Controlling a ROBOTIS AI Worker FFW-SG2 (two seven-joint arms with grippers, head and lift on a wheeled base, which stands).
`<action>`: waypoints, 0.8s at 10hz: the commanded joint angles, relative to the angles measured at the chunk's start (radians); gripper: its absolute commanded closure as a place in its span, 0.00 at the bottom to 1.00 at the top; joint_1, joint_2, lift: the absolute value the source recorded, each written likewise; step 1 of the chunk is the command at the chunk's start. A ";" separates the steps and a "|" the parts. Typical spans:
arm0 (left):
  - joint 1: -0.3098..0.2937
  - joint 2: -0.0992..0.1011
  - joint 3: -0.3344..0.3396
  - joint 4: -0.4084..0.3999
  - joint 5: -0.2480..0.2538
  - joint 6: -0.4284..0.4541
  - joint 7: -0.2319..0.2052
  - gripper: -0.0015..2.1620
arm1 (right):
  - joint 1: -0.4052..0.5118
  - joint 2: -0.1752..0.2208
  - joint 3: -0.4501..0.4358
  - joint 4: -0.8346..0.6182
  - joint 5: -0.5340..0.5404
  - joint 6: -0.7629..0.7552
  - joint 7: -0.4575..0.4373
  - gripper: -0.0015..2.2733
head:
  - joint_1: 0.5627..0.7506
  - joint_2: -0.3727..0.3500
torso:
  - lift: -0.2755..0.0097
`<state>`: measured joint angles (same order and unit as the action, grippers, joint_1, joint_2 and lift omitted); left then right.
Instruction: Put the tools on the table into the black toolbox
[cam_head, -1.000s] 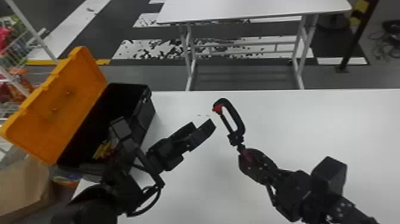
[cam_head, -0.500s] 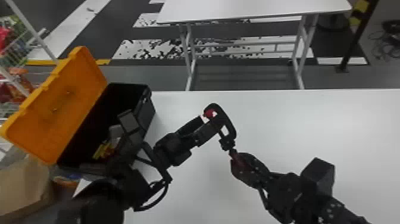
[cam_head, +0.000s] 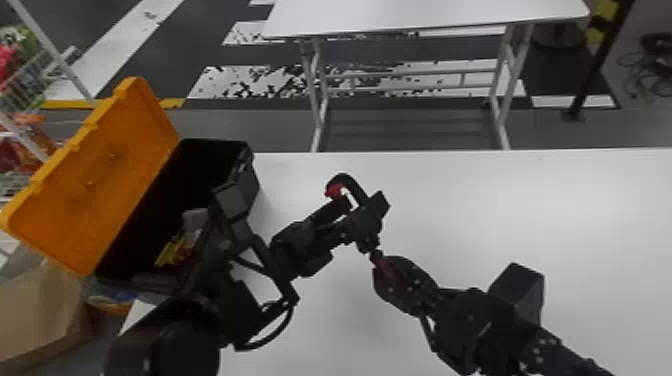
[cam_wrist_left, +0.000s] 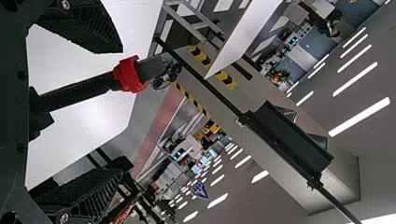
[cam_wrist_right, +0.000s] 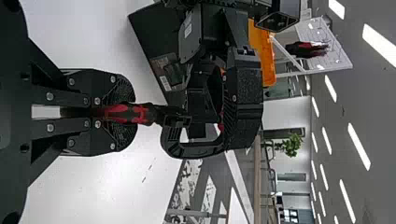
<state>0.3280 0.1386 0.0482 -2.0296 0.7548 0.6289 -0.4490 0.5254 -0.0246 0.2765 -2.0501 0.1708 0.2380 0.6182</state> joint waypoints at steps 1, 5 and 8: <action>-0.004 -0.001 -0.001 0.000 -0.017 0.012 0.003 0.06 | -0.004 0.000 0.007 0.001 0.001 0.001 0.000 0.99 | 0.70 0.76 | 0.70; -0.014 -0.002 -0.004 0.000 -0.086 0.021 0.007 0.33 | -0.004 0.000 0.010 0.001 -0.004 0.016 0.000 0.99 | 0.70 0.78 | 0.70; -0.012 -0.001 -0.010 -0.014 -0.140 0.058 0.018 0.99 | -0.004 0.002 0.012 0.001 -0.008 0.016 0.000 0.99 | 0.70 0.78 | 0.70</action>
<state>0.3148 0.1383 0.0385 -2.0422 0.6175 0.6791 -0.4311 0.5215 -0.0232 0.2881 -2.0494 0.1631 0.2547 0.6175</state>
